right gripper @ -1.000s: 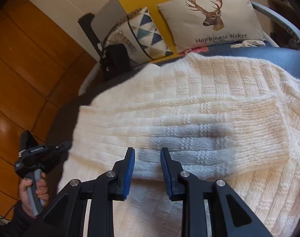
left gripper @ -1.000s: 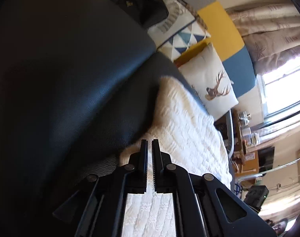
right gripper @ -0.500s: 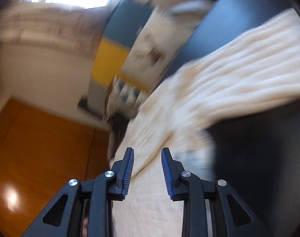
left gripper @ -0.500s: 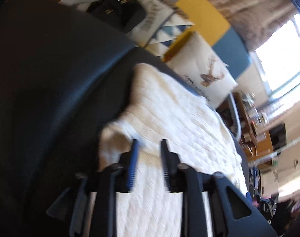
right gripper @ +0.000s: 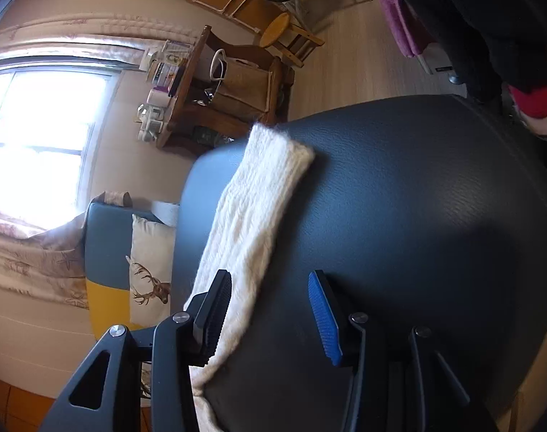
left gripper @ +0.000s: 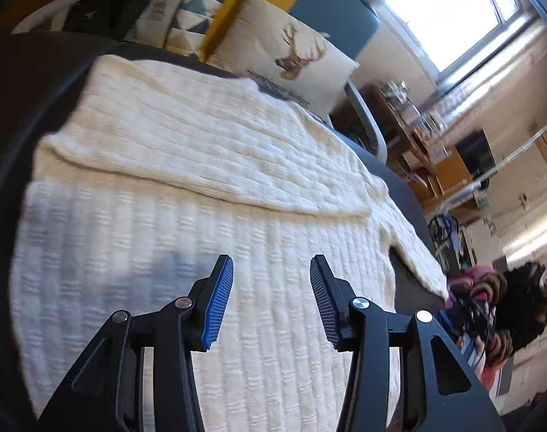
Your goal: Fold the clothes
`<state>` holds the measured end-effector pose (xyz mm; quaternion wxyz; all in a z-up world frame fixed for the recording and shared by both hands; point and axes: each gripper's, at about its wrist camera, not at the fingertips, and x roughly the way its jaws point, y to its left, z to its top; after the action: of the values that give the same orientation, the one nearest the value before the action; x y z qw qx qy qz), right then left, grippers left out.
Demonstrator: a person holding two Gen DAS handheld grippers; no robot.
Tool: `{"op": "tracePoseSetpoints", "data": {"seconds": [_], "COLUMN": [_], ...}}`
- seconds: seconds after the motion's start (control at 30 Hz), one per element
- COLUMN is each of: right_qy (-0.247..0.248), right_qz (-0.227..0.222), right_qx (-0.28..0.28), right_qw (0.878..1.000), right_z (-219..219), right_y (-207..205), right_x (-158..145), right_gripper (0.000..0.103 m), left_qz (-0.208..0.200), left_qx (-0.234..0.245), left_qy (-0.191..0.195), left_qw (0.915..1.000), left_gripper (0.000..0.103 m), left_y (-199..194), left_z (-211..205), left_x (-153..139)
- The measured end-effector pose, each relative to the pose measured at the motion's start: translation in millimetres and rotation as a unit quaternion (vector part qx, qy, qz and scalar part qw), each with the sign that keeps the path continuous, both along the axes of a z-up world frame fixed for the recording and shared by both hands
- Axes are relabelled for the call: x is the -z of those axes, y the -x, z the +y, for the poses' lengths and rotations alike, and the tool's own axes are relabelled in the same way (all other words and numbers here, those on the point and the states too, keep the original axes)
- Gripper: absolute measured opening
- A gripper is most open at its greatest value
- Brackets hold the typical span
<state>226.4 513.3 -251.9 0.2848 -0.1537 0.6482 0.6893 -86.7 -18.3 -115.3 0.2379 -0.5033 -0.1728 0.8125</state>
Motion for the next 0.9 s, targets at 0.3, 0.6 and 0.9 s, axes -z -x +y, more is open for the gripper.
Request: {"op": "tracePoseSetpoints", "data": {"seconds": [0.3,0.6,0.9], "right_qy": [-0.016,-0.099,-0.199], "right_qz": [0.017,0.034,0.14], "right_qx": [-0.008,-0.081,-0.251], "right_qw": [1.0,0.991,0.937], "right_z": [26,23,-46], "right_y": [35,69,187], "right_x": [9,-28,-132], "right_gripper": [0.027,0.006,0.006], "left_qz": [0.006,-0.004,0.0], "left_qx": [0.061,0.05,-0.006], "left_qy": [0.026,0.023,-0.009], "left_qw": [0.9978,0.9985,0.9999], "left_gripper": [0.048,0.048,0.048], "left_y": [-6,3,24], "left_z": [38,37,-2], "left_x": [-1,3,-9]}}
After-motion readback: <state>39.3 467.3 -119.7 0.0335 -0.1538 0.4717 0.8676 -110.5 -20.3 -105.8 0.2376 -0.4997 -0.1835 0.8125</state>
